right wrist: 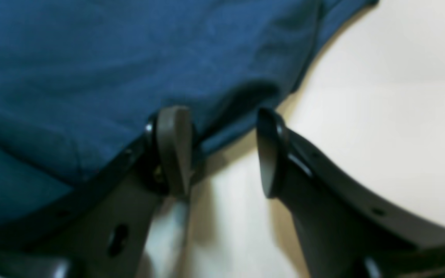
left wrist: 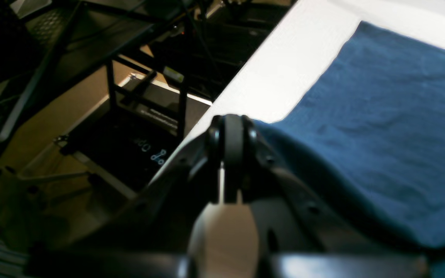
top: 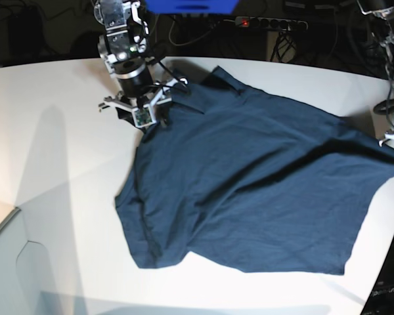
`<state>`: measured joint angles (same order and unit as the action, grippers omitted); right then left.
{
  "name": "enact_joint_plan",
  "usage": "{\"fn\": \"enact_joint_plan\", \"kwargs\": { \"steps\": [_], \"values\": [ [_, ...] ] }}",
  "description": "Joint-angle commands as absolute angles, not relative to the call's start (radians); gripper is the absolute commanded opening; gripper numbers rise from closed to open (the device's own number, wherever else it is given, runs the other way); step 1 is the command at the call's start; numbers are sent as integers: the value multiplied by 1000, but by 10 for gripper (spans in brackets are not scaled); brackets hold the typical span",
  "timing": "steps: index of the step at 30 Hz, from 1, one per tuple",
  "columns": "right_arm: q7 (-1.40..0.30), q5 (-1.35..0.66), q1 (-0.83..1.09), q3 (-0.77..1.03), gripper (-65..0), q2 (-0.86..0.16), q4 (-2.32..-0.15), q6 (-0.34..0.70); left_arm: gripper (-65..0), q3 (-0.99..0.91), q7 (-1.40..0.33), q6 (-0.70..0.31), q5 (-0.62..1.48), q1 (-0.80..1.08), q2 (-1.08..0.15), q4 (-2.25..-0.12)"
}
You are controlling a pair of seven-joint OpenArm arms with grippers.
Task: Layout the t-shirt on the table in an organized manner, then fold the t-shirt properly
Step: 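Open both grippers and move the right gripper to the shirt's collar edge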
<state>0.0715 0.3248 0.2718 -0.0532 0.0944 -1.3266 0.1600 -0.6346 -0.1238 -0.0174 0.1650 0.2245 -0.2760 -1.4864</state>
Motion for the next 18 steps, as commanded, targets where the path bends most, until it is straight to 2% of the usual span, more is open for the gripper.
{"fn": "enact_joint_plan", "kwargs": {
  "steps": [1, 7, 9, 13, 15, 18],
  "values": [
    [93, 320, 252, -41, -373, 97, -1339, 153, -648, -644, -93, -8, 163, 219, -295, -1506],
    [10, 321, 157, -12, -381, 97, -1244, 153, -648, -644, -93, -8, 163, 219, -295, -1503],
    [-2, 321, 133, -12, -427, 79, -1219, 153, -648, -644, -93, -8, 163, 219, -295, -1503],
    [-4, 321, 107, 25, -561, 30, -1210, 151, -648, -644, -93, -8, 163, 216, -295, -1501],
    [-2, 321, 85, 77, -584, 16, -1213, 151, -648, -644, -93, -8, 163, 216, -295, -1500],
    [-1, 321, 64, 168, -571, -25, -1208, 153, -648, -644, -93, -8, 163, 213, -295, -1500]
  ]
}}
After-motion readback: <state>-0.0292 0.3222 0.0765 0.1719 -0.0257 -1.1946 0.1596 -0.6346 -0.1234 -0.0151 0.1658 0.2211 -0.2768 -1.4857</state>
